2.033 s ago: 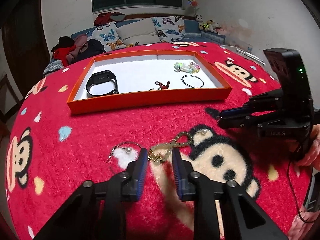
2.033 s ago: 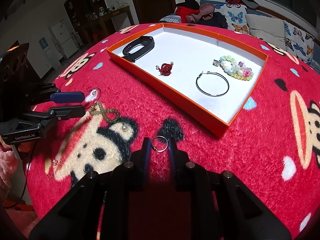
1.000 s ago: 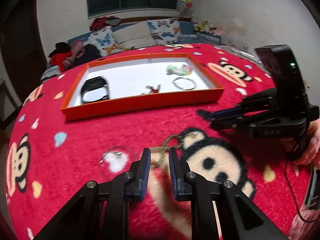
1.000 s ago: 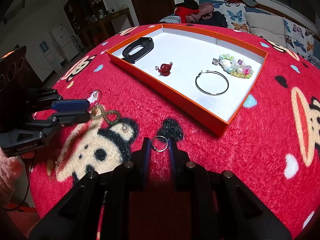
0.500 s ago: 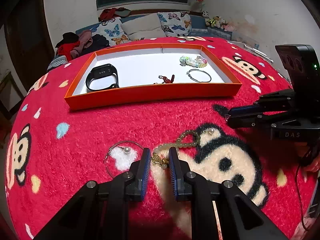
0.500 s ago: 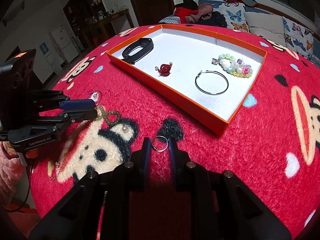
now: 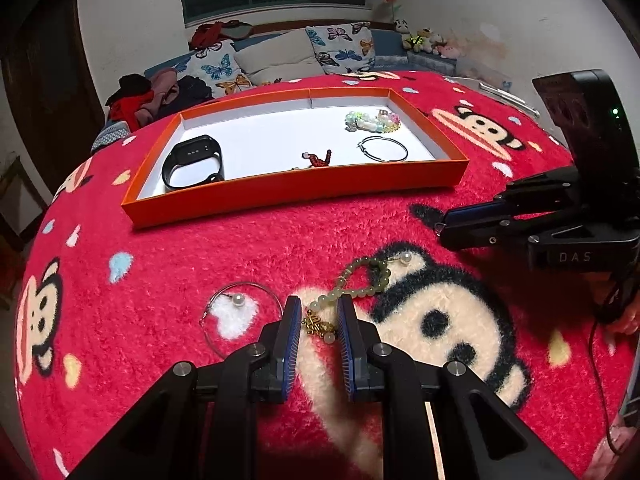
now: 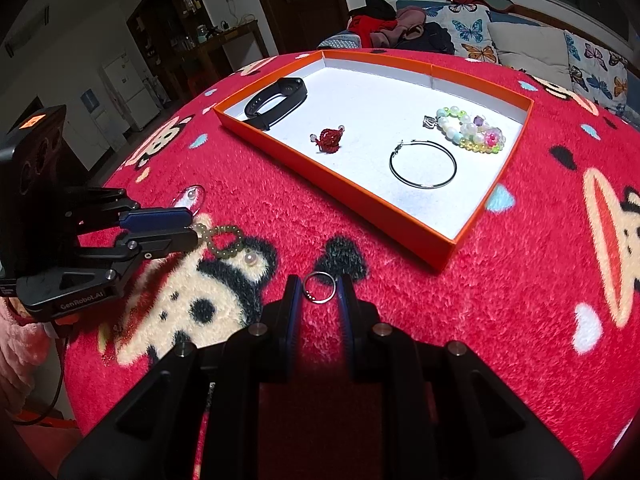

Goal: Organize jewelry
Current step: 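Close the right tool on the silver ring while the left tool grasps the gold chain, then lift the gold-charm bead bracelet with the left tool while the right tool holds the ring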

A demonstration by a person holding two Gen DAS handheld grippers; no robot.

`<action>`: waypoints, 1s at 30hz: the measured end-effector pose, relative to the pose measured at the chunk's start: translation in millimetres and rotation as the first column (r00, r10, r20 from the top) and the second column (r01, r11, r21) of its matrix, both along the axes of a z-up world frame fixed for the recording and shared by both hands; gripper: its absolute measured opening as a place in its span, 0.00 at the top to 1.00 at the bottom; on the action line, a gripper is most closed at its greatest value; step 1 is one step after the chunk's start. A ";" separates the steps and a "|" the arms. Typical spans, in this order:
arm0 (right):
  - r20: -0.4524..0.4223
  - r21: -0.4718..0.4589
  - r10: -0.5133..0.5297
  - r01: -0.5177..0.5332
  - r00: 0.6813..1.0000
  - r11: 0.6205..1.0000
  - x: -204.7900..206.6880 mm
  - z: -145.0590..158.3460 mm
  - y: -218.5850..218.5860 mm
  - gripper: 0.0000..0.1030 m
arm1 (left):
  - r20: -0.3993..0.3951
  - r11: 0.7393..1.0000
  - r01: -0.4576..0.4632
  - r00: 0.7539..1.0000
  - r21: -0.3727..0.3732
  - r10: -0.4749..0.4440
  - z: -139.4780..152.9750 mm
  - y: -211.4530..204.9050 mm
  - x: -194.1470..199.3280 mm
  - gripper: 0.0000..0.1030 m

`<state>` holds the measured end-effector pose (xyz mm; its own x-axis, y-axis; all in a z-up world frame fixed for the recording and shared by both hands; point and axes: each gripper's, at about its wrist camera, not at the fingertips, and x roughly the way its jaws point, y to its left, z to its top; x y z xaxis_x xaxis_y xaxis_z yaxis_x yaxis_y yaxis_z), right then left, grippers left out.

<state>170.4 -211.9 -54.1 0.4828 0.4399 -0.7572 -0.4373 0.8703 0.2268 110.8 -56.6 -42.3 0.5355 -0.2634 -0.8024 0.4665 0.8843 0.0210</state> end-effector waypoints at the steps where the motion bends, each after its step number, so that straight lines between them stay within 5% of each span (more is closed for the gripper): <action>1: 0.000 0.000 0.000 0.000 1.000 1.000 -0.1 0.1 0.2 0.81 | -0.003 1.000 0.004 1.000 0.004 -0.004 -0.6 0.1 -1.0 0.81; 17: 0.007 -0.004 -0.003 0.003 1.000 1.000 1.6 -1.2 3.1 0.81 | 0.005 1.000 0.001 1.000 0.011 -0.001 -3.8 -0.4 -6.6 0.82; 30: 0.003 0.006 -0.004 0.004 1.000 1.000 1.9 -1.1 1.8 0.81 | 0.045 0.995 0.092 0.995 -0.046 -0.090 10.5 -6.7 -30.3 0.83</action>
<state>172.3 -210.2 -55.2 0.4867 0.4426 -0.7531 -0.4344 0.8706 0.2309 80.6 -63.3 -31.8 0.5409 -0.3505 -0.7646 0.5447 0.8386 0.0010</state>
